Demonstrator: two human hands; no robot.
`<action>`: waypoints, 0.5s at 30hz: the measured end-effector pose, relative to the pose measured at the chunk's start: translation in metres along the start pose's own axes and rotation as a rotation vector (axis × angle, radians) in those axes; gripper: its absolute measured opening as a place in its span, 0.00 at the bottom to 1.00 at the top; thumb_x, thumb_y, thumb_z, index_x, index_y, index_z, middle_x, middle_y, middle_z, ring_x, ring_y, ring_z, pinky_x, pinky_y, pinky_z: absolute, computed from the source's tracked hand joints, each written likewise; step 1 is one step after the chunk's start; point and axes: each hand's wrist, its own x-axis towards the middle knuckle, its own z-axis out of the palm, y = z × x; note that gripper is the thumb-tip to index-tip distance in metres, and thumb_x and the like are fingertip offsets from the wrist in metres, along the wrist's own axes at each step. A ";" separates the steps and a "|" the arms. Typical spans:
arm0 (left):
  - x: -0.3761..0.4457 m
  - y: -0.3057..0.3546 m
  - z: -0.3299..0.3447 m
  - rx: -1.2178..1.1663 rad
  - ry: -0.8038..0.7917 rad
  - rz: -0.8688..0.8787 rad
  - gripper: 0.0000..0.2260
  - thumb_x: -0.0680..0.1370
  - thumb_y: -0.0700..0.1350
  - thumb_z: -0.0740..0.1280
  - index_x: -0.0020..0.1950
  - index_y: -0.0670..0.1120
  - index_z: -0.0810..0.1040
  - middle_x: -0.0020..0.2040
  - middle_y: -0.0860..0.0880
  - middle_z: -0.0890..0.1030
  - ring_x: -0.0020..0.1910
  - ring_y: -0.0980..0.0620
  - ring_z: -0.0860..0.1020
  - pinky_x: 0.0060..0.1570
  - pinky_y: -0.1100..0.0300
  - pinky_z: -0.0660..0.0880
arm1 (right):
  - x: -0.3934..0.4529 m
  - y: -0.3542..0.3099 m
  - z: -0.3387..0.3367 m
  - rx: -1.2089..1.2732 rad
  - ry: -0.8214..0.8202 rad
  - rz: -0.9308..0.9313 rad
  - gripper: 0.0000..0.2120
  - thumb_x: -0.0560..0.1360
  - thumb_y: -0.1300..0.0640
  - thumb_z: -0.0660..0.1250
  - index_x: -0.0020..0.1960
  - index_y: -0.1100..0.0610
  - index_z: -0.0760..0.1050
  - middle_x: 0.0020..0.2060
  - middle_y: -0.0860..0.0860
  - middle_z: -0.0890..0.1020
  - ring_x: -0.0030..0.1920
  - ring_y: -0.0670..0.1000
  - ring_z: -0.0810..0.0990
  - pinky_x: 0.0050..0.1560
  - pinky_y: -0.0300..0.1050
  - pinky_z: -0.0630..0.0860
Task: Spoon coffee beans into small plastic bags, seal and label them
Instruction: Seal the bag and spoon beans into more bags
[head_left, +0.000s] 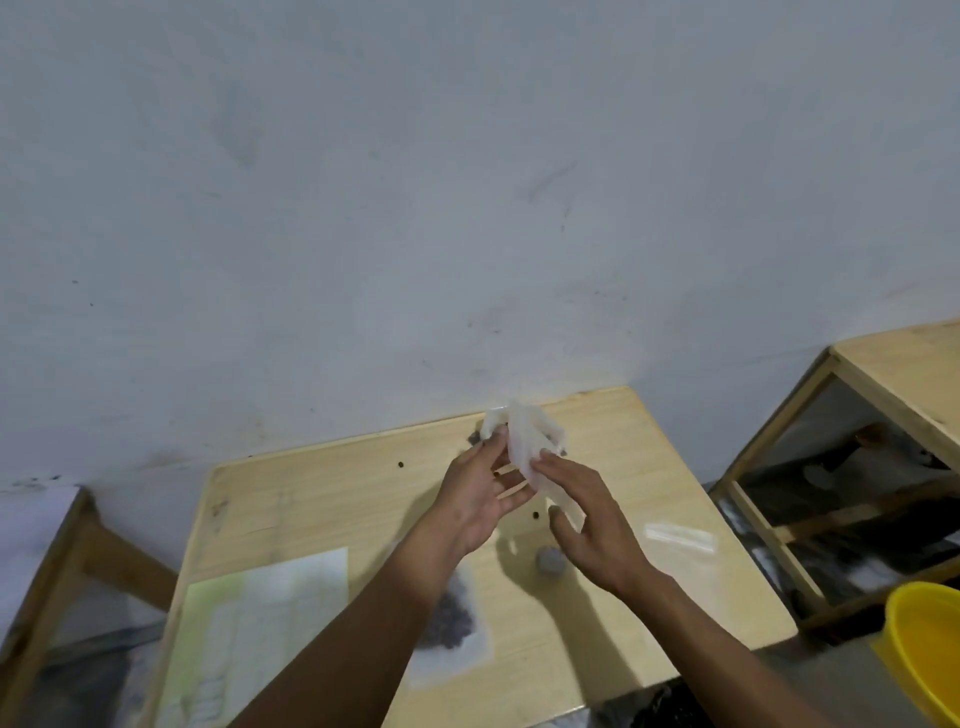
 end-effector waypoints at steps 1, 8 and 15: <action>-0.003 0.002 -0.006 0.016 0.000 0.009 0.12 0.81 0.49 0.65 0.60 0.43 0.79 0.53 0.44 0.84 0.51 0.42 0.83 0.53 0.47 0.80 | 0.003 -0.005 0.002 0.060 -0.044 0.049 0.27 0.71 0.63 0.62 0.69 0.51 0.73 0.70 0.44 0.74 0.71 0.46 0.69 0.69 0.42 0.66; -0.020 0.003 -0.022 0.251 0.069 0.183 0.03 0.80 0.43 0.68 0.47 0.45 0.80 0.52 0.45 0.84 0.50 0.49 0.83 0.52 0.52 0.81 | 0.035 -0.053 0.016 0.463 -0.039 0.389 0.13 0.79 0.46 0.63 0.54 0.53 0.81 0.47 0.41 0.84 0.48 0.39 0.80 0.47 0.36 0.72; -0.023 0.003 -0.034 0.442 0.168 0.281 0.06 0.78 0.43 0.69 0.44 0.42 0.81 0.54 0.47 0.83 0.56 0.51 0.81 0.54 0.54 0.81 | 0.045 -0.053 0.029 0.281 -0.021 0.363 0.09 0.80 0.54 0.65 0.45 0.47 0.83 0.32 0.44 0.82 0.32 0.41 0.74 0.35 0.37 0.69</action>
